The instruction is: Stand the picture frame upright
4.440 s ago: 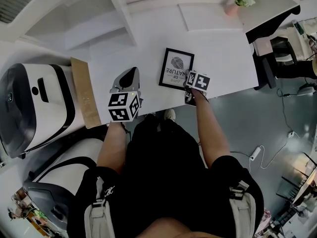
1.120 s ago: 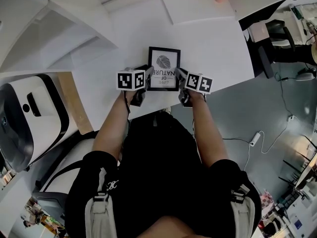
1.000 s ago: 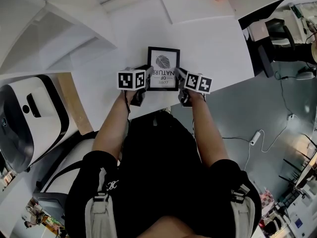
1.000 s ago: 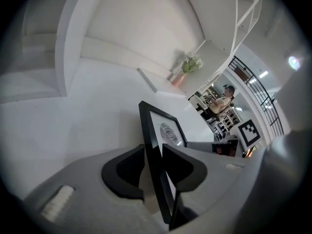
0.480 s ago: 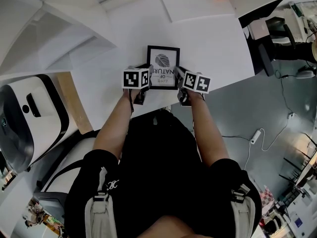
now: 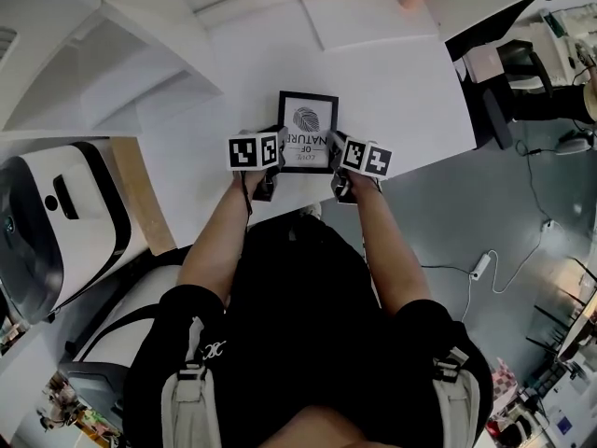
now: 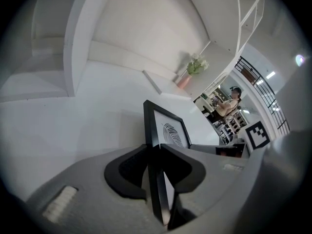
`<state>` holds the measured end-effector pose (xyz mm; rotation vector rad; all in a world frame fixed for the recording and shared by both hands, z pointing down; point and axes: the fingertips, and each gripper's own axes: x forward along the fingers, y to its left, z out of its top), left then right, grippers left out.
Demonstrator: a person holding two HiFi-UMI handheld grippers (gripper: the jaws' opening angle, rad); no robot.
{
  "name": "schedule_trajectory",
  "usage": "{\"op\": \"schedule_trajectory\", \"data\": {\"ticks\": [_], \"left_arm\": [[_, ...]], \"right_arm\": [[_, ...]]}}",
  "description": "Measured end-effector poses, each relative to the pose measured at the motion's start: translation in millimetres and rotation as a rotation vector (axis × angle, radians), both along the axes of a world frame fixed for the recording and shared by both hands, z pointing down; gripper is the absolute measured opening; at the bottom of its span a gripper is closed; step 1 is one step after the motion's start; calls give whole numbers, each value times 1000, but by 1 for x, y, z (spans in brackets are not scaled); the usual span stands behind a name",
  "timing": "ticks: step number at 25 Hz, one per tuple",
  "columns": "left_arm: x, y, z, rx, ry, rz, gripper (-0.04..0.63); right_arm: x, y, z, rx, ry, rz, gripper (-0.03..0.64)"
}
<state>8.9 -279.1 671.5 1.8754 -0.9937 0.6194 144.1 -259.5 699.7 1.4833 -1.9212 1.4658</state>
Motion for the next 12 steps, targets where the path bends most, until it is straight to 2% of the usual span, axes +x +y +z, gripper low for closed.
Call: {"op": "schedule_trajectory", "data": {"ticks": [6,12], "left_arm": [[-12,3,-20,72,-4,-21,95],[-39,6,-51,173,26,-85,95]], "right_arm": [[-11,-6,-25,83,45,-49,69],[-37,-16,-61,233,81,-126,69]]}}
